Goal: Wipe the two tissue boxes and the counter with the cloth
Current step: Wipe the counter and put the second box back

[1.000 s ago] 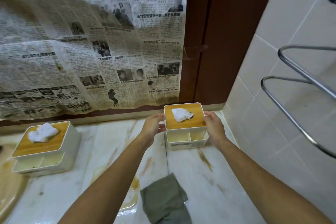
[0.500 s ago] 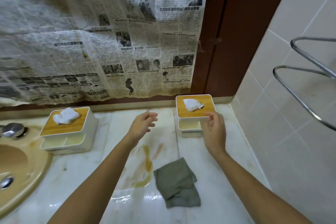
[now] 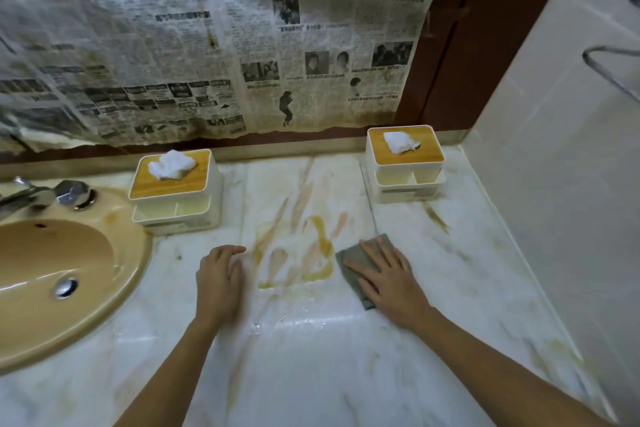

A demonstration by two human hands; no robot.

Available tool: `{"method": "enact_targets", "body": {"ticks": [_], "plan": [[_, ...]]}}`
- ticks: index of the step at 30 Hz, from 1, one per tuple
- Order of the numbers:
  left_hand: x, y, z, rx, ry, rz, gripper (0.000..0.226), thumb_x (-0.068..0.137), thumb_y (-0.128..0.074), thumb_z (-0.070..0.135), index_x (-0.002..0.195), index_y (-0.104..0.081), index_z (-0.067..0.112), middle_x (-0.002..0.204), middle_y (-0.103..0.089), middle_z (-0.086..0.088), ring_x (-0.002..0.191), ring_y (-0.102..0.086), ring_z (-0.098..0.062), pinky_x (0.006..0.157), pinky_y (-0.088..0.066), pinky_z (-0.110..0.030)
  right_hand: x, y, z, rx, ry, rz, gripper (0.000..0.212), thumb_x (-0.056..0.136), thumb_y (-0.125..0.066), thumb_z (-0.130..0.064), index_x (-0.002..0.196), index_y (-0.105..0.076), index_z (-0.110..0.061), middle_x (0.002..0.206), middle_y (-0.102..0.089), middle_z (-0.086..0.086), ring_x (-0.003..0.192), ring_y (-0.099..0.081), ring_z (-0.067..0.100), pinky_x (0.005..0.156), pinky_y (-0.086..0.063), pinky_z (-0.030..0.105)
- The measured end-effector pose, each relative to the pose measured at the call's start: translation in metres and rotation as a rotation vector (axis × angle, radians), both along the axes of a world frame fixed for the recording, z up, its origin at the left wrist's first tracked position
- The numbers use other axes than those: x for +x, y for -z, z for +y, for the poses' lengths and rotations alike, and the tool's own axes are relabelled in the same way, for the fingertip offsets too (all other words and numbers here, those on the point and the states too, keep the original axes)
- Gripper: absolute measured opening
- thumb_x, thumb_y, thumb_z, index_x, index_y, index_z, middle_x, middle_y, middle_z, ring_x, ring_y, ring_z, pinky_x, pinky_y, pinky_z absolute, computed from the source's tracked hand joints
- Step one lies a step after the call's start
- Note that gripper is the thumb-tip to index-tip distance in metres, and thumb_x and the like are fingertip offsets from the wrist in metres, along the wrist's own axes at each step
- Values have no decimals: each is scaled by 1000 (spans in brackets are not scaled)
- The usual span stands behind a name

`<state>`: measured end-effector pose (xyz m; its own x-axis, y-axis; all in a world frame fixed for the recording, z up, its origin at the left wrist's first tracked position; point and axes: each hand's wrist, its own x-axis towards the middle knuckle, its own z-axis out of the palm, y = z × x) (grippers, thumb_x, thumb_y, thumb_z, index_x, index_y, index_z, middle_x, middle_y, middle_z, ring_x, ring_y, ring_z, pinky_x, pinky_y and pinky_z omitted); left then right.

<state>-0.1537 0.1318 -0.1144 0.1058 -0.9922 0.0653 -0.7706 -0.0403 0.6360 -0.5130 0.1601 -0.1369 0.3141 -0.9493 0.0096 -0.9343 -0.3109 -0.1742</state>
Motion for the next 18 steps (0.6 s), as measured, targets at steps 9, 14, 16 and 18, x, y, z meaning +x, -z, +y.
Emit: {"method": "enact_targets", "body": {"ticks": [9, 14, 16, 18], "plan": [[17, 25, 27, -28, 31, -106, 46, 106, -30, 23, 147, -47, 13, 155, -42, 0, 147, -28, -19, 122, -20, -34, 71, 6, -32, 87, 268, 37, 60, 100, -14, -50, 158, -6, -36, 167, -2, 8, 153, 5, 36, 121, -9, 59], [17, 30, 26, -38, 2, -55, 44, 107, -35, 16, 150, -43, 12, 157, -39, 0, 149, -24, -14, 123, -15, -30, 125, -3, -79, 105, 246, -32, 64, 94, -9, -52, 157, -13, -39, 167, -4, 7, 154, 3, 33, 123, 0, 55], [18, 32, 26, -54, 17, -55, 44, 107, -34, 15, 149, -43, 11, 156, -39, -1, 149, -24, -15, 123, -16, -31, 146, -4, -96, 77, 175, -41, 63, 94, -13, -52, 155, -19, -41, 166, -14, 7, 153, -7, 33, 122, -6, 55], [19, 34, 25, -50, 16, -43, 44, 107, -34, 15, 150, -42, 11, 157, -38, 0, 149, -24, -14, 123, -15, -30, 165, -1, -106, 41, -5, -10, 58, 97, -17, -52, 154, -23, -43, 165, -20, 6, 152, -13, 35, 121, -11, 56]]}}
